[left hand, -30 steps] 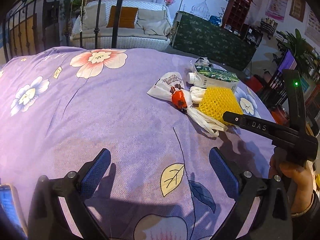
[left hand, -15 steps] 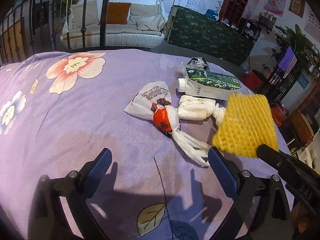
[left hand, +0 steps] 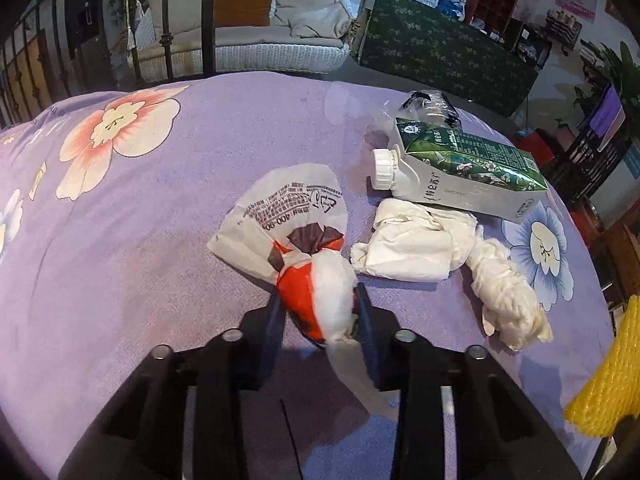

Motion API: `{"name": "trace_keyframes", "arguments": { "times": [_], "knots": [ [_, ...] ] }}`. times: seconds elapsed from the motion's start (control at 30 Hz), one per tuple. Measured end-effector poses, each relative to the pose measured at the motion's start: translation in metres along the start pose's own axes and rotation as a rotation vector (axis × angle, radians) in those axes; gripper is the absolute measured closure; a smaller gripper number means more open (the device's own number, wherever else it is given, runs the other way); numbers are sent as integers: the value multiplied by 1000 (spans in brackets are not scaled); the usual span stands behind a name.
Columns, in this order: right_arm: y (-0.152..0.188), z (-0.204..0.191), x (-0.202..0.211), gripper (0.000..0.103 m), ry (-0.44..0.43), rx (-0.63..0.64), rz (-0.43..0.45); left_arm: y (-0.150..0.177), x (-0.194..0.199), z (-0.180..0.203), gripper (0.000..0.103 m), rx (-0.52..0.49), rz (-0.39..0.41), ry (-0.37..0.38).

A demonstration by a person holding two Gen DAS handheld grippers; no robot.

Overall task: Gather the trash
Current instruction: 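Grasp the white-and-orange plastic bag with the left tool while the right tool holds the mesh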

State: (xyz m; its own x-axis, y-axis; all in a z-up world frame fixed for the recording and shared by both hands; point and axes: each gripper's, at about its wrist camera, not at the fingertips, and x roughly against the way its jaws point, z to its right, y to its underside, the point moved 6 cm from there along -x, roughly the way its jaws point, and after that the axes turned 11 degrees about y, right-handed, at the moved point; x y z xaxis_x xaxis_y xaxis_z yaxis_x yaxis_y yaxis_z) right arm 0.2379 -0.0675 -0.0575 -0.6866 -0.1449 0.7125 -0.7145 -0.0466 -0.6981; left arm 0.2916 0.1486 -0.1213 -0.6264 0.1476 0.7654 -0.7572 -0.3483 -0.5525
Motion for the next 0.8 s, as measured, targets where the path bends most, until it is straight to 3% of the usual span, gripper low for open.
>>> {"name": "trace_keyframes", "arguments": {
  "times": [0.17, 0.37, 0.57, 0.8],
  "knots": [
    [8, 11, 1, 84, -4, -33, -3, 11, 22, -7, 80, 27, 19, 40],
    [15, 25, 10, 84, 3, -72, 3, 34, 64, 7, 81, -34, 69, 75],
    [27, 50, 24, 84, 34, -121, 8, 63, 95, 48, 81, -134, 91, 111],
    [49, 104, 49, 84, 110, -202, 23, 95, 118, 110, 81, -217, 92, 228]
  ]
}}
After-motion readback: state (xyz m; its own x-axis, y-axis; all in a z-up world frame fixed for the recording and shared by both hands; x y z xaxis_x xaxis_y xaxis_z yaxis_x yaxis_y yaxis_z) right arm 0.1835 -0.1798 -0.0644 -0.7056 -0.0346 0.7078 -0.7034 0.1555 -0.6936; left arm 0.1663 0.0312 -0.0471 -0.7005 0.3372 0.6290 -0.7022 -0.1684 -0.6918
